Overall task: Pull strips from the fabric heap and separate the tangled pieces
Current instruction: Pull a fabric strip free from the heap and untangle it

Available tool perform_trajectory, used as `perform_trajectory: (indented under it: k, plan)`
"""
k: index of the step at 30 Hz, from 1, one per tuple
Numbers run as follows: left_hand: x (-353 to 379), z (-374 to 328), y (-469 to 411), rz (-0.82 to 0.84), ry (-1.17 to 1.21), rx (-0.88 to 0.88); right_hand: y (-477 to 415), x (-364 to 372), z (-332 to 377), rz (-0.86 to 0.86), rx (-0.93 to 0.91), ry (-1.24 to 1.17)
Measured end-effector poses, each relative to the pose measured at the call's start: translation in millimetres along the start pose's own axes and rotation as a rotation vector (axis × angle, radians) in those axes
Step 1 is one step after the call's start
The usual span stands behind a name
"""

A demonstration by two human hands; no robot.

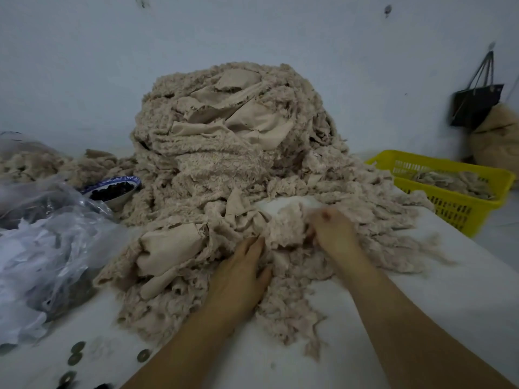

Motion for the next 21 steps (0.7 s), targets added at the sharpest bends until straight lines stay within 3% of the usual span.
perform_trajectory:
  k: [2, 4, 6, 9, 13, 17, 21]
  plan:
    - [-6, -3, -4, 0.067, -0.061, -0.006, -11, -16, 12, -0.130, -0.027, -0.352]
    - [-15, -5, -13, 0.167, -0.115, -0.006, -20, -29, 20, -0.069, -0.048, -0.410]
    - [-28, -13, -27, 0.201, -0.103, -0.007, -23, -34, 21, 0.045, -0.071, -0.274]
    - [-40, -43, -50, 0.016, 0.010, 0.026, -28, -31, 12, 0.054, -0.090, 0.019]
    - [-13, -87, -72, -0.004, 0.033, 0.148, -35, -20, -6, 0.182, 0.015, 0.057]
    - [12, -87, -84, -0.063, 0.108, 0.042, -53, -24, -17, 0.277, -0.051, 0.195]
    - [12, -79, -87, -0.113, 0.301, -0.075, -92, -57, -17, 0.149, -0.079, 0.382]
Point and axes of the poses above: each hand's wrist, its own y-axis away from the middle knuckle, its own x-axis out of the palm, z = x × y, the point moved 2 cm from there along -y, towards the middle knuckle, and after that the axes turned 11 degrees about -y, right-handed, at the moved point
